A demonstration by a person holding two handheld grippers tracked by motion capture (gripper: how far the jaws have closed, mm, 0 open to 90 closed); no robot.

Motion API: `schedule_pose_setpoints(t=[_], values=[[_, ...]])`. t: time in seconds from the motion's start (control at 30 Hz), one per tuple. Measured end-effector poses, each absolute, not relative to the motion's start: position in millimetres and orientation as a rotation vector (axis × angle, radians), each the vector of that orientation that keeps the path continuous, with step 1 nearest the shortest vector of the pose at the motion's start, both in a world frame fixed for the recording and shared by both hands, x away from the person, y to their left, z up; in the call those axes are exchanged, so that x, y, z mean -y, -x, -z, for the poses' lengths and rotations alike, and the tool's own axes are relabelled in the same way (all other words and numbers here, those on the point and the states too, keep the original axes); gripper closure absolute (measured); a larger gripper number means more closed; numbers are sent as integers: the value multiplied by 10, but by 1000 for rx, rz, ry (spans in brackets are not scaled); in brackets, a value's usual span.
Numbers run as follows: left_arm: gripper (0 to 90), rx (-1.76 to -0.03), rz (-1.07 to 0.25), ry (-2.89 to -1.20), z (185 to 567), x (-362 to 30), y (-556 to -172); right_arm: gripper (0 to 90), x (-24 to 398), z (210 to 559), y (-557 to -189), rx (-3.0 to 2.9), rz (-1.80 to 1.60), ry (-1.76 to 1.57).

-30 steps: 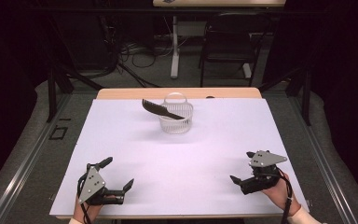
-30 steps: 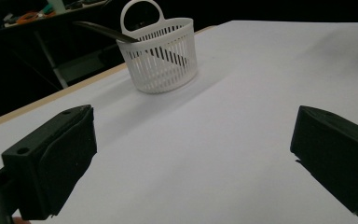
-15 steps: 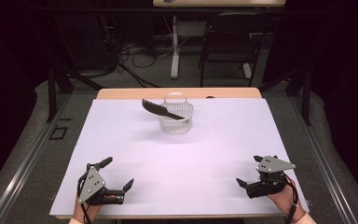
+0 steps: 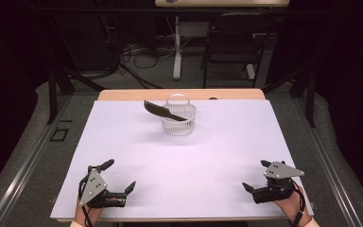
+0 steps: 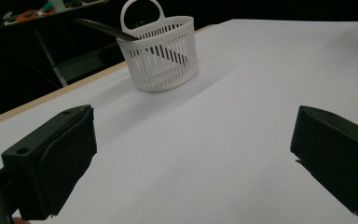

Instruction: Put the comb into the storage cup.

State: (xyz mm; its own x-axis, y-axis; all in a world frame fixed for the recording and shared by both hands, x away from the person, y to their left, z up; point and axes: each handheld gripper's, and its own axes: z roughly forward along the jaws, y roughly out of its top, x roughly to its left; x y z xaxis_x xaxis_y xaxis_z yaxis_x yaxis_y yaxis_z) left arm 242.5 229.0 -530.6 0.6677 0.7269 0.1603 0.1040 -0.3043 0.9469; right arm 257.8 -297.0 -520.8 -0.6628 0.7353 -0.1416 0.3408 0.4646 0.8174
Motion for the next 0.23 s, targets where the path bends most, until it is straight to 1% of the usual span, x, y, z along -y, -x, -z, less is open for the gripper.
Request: schedule_pose_setpoints(t=[0.23], values=[[2, -662, -719, -1799, 5305, -2293, -2429, 0, 2976, 5208, -2569, -2225, -1118, -896]])
